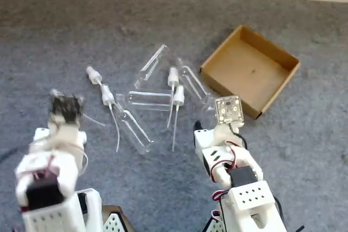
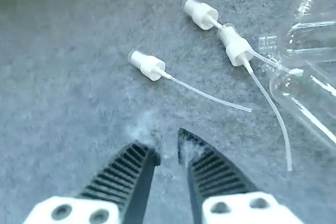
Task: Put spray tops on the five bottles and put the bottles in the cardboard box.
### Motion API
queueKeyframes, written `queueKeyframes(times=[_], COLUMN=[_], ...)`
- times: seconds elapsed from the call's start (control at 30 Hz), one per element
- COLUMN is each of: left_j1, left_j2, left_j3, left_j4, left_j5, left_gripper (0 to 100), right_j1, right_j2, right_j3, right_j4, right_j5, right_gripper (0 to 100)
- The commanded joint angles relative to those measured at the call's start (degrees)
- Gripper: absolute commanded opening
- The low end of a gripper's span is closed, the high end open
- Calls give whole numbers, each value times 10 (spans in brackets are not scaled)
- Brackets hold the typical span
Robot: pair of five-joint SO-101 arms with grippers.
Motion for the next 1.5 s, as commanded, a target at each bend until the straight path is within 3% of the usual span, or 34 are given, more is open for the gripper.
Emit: queueKeyframes(times=[0.0, 0.1, 0.3, 0.47, 0.87, 1.07, 1.33, 1.47], left_j1=[-2, -5, -6, -9, -97, -100, -98, -97], left_j2=[237, 367, 594, 742, 975, 1033, 1096, 1105], left_j3=[-153, -223, -359, -461, -621, -666, -718, -720], left_j4=[3, 3, 3, 3, 0, -2, 3, 1], left_j5=[86, 162, 344, 431, 457, 459, 516, 514], left_gripper=[8, 35, 199, 217, 217, 217, 216, 130], right_j1=[7, 7, 7, 7, 7, 7, 7, 7], right_j2=[-10, -10, -10, -10, -10, -10, -10, -10], right_j3=[-6, -6, -6, -6, -6, -6, -6, -6], right_j4=[-17, -17, -17, -17, -17, -17, -17, -17], right_j5=[-4, -4, -4, -4, -3, -3, -3, -3], right_gripper=[191, 191, 191, 191, 191, 191, 191, 191])
